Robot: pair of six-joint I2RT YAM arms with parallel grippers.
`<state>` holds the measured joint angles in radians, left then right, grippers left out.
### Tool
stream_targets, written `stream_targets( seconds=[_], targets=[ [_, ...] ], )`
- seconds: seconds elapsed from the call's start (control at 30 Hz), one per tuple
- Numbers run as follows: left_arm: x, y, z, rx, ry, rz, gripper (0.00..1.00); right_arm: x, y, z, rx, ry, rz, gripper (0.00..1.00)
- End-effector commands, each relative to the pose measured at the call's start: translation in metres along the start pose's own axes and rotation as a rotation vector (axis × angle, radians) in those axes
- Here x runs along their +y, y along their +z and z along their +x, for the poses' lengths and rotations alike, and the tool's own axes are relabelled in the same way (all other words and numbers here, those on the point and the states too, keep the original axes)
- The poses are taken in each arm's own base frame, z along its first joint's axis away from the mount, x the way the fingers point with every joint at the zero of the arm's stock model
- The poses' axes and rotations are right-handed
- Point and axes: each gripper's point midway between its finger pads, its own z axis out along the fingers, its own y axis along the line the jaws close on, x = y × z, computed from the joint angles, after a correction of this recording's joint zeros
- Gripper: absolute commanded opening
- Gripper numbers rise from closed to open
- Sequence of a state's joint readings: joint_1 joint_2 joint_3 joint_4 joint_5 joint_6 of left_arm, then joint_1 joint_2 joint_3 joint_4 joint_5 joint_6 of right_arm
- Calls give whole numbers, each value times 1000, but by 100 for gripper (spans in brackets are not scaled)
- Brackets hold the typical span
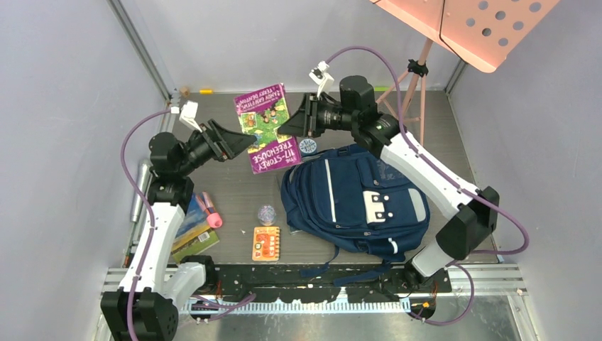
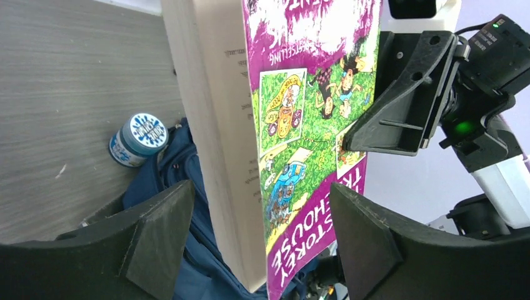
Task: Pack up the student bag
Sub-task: Pick up the book from the center of the board.
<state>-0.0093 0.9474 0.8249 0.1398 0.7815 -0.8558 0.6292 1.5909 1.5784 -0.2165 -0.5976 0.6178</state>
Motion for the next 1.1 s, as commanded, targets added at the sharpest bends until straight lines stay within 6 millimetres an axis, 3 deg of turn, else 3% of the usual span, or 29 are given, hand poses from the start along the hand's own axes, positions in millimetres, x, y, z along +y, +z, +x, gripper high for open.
stream_targets(
  seconds=[0.0, 0.13, 0.33, 0.5, 0.6, 0.67, 0.73, 0.8, 0.97, 1.07],
  targets=[
    [-22, -8, 0, 20, 77, 58, 85, 55, -38, -26, -125, -131, -92, 0],
    [-30, -7, 10, 77, 40, 134, 89, 72, -51, -16, -110, -161, -125, 0],
    [-60, -11, 20, 141, 33, 312, 92, 104, -63, -4, -100, -229, -200, 1],
    [-91, -14, 32, 193, 66, 424, 94, 131, -64, 8, -79, -300, -257, 1],
    [-100, -16, 35, 208, 62, 452, 94, 142, -65, 10, -78, -325, -282, 0],
    [-104, -19, 35, 200, 56, 465, 89, 143, -66, 9, -88, -332, -279, 0],
    [-107, -21, 34, 187, 52, 478, 74, 140, -66, 8, -99, -336, -255, 1],
    [-111, -24, 33, 173, 50, 488, 66, 133, -65, 5, -115, -337, -215, 1],
    [-107, -26, 38, 171, 28, 476, 64, 117, -69, -4, -178, -345, -116, 0],
    [-106, -27, 39, 157, 17, 468, 55, 111, -71, -7, -194, -349, -71, 0]
  ],
)
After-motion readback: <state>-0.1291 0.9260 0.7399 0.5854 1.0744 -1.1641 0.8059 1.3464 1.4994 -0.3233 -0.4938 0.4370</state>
